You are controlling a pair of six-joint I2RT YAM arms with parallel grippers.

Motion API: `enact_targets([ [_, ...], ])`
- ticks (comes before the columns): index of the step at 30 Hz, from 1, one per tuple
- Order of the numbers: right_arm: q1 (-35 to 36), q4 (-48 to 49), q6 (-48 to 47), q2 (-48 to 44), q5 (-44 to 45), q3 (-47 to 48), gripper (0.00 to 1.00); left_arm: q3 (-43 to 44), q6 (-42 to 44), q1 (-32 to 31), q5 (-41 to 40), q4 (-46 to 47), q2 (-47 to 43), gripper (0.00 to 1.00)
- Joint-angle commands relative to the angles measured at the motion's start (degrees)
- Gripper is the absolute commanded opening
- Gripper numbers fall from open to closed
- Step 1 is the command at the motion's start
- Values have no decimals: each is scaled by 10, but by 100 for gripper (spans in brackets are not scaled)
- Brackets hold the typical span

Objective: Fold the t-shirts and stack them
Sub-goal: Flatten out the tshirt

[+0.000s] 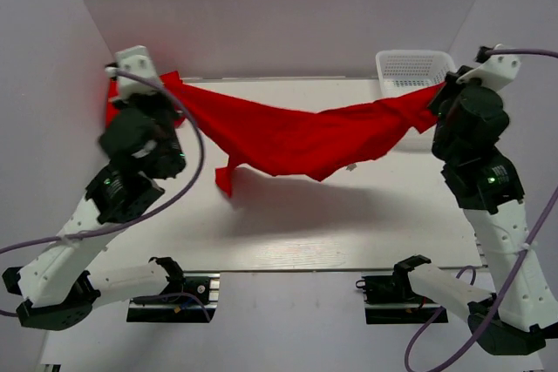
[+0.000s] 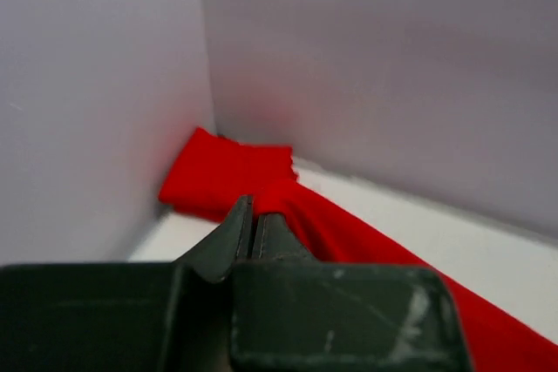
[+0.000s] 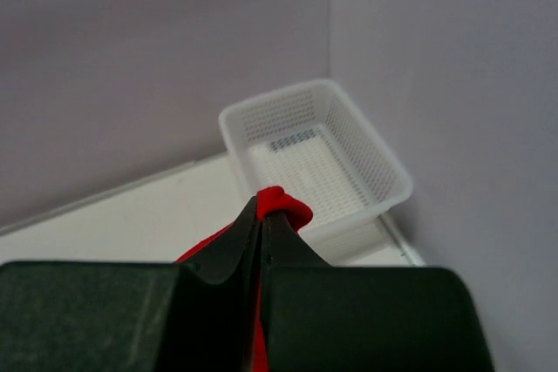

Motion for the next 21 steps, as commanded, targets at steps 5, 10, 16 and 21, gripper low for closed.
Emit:
enact_targets([
  [5,-2,114,-190,-2,126,136,0,108,291,-2,-23,243,-44,0],
  [10,-2,181,-296,18,143,208,0,187,377,-2,-12,283,0,0],
  [16,1,274,-406,30,175,282,0,268,441,-2,5,304,13,0],
  [21,3,271,-435,21,164,310,0,291,448,-8,10,291,-7,0],
])
